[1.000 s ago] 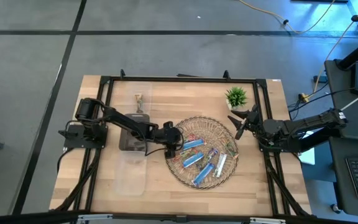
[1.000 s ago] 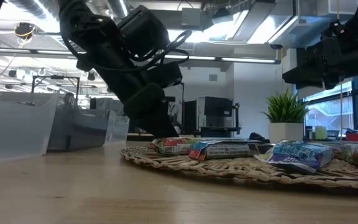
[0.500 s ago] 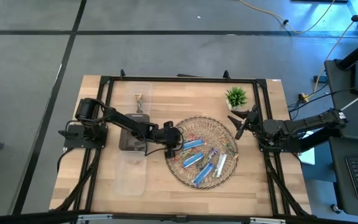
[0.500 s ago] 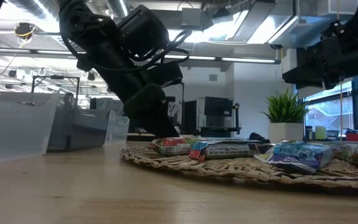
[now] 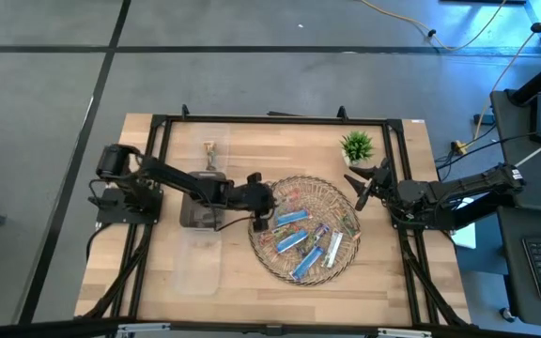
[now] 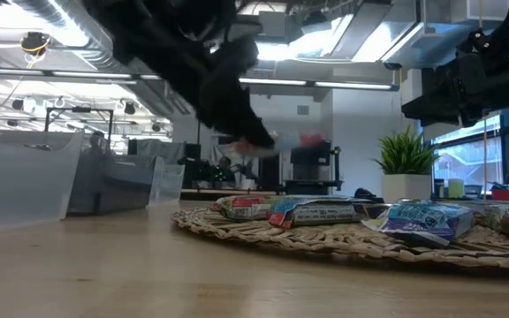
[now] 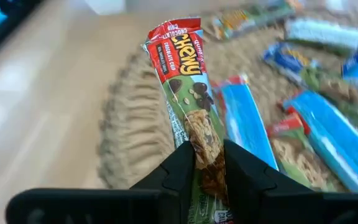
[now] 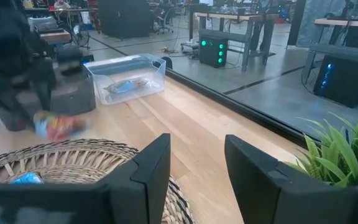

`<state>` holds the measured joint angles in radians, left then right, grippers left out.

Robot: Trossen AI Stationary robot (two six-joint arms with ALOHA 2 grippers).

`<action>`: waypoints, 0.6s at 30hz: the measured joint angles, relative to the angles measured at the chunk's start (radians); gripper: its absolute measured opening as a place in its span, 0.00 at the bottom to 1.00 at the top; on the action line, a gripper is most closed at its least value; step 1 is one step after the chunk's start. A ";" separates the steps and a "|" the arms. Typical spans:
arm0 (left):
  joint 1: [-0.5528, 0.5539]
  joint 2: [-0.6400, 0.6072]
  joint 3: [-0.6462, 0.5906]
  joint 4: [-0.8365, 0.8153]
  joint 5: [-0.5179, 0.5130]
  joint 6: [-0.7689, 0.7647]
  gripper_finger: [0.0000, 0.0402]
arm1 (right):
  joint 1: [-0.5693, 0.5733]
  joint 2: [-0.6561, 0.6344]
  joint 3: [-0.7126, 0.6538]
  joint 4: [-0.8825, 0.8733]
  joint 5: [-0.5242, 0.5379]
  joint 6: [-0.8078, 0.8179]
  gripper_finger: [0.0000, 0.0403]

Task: Pick and place Granola Bars by type
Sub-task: Put the red granola bar into the black bin

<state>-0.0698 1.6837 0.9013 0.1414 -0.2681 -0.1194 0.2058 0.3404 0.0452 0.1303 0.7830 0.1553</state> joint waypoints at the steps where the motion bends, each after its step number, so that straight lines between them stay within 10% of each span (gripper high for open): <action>1: 0.001 -0.030 0.001 -0.032 -0.009 -0.014 0.17 | 0.000 0.000 0.000 -0.001 0.000 0.000 0.39; 18: -0.088 -0.459 0.006 -0.959 -0.189 -0.879 0.17 | 0.000 0.000 0.000 -0.005 0.000 -0.001 0.39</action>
<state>-0.1574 1.2243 0.9071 -0.8172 -0.4573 -0.9987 0.2058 0.3405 0.0452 0.1253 0.7834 0.1543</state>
